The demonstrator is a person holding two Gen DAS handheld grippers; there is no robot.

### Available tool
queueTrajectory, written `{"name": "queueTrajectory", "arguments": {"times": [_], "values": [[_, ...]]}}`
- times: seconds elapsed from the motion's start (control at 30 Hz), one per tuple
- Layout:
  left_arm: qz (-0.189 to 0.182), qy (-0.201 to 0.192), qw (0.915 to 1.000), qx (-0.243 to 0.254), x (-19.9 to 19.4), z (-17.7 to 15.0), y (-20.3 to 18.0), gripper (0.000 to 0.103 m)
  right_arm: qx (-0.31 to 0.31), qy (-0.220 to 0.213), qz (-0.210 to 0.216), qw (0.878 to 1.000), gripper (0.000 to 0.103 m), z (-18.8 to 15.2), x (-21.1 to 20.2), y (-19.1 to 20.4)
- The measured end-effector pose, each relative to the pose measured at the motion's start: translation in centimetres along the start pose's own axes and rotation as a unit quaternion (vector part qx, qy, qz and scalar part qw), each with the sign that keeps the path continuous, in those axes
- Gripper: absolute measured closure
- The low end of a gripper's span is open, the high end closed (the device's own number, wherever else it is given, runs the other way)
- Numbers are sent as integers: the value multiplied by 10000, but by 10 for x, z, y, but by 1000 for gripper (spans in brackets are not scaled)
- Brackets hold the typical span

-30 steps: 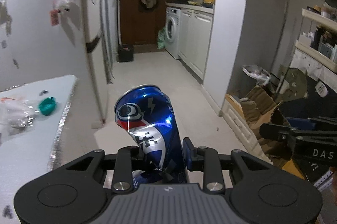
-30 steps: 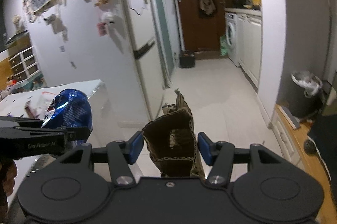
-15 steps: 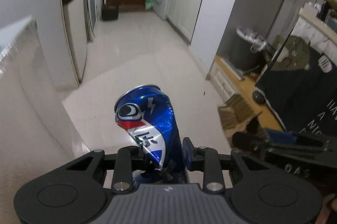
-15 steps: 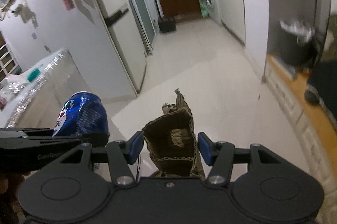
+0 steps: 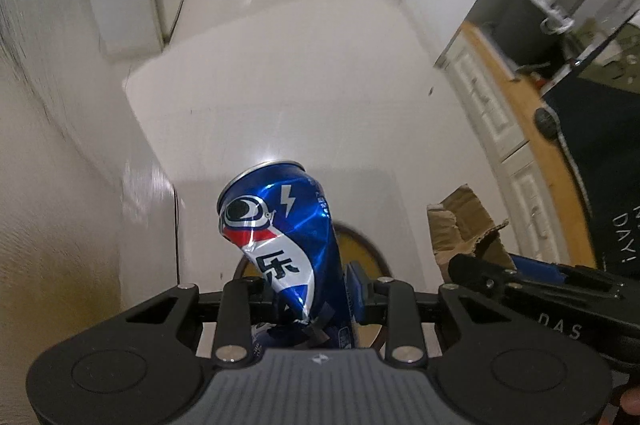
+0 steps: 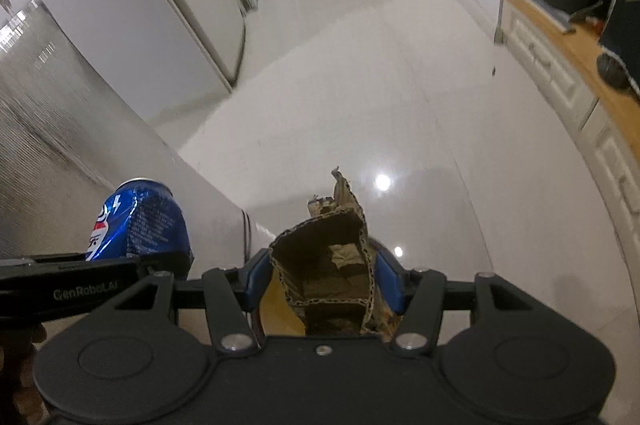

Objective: Collect trash
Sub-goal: 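Carry the Pepsi can and cardboard from the table over the trash bin, then open both tools to drop the can and cardboard into the bin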

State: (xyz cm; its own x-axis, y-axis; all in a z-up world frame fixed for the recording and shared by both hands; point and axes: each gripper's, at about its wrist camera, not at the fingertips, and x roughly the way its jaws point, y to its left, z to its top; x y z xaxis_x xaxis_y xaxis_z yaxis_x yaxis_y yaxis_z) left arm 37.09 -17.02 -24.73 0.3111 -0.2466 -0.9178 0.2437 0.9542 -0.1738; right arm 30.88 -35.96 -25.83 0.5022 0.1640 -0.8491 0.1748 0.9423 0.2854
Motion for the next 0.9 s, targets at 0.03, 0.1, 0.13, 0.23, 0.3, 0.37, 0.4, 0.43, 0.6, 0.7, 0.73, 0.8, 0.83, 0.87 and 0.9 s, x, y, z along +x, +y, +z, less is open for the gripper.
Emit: {"name": "queueTrajectory", "arguments": {"times": [0.03,0.1,0.13,0.23,0.3,0.37,0.4,0.43,0.6,0.7,0.73,0.8,0.83,0.87,0.9], "values": [[0,105,9999,-40,8,-2,3,71,-18,104,-30,9999,45,-1,9,0],[-4,328,9994,-82,23,-5,9,71,-18,266,-96,9996,45,-1,22,-2],[-13,421,9991,-99,30,-6,11,71,2,338,-95,9994,45,-1,28,-3],[-80,606,9980,-172,45,-7,15,71,108,581,-84,9982,45,-4,46,-9],[-152,721,9970,-242,53,-7,17,71,151,709,-90,9973,44,-6,55,-13],[-256,868,9954,-321,63,-8,17,71,136,817,-115,9965,44,-7,62,-16],[-319,946,9943,-361,68,-8,18,71,149,851,-116,9962,44,-7,65,-17],[-368,991,9936,-388,71,-9,18,71,168,887,-113,9958,44,-8,67,-19],[-533,1087,9917,-444,83,-10,19,70,181,998,-150,9947,44,-9,74,-24],[-516,1070,9921,-412,87,-12,19,69,170,1045,-150,9943,44,-9,78,-24],[-504,1108,9917,-408,89,-12,19,67,168,1055,-152,9942,44,-8,81,-25],[-437,1167,9914,-408,92,-14,19,45,157,1071,-138,9940,44,-8,82,-24],[-353,1170,9918,-371,92,-15,20,42,149,1083,-127,9939,44,-8,82,-23],[-279,1166,9922,-336,92,-14,20,40,141,1090,-118,9939,44,-8,83,-22],[-200,1157,9926,-308,92,-14,21,39,129,1100,-100,9938,44,-7,84,-22]]}}
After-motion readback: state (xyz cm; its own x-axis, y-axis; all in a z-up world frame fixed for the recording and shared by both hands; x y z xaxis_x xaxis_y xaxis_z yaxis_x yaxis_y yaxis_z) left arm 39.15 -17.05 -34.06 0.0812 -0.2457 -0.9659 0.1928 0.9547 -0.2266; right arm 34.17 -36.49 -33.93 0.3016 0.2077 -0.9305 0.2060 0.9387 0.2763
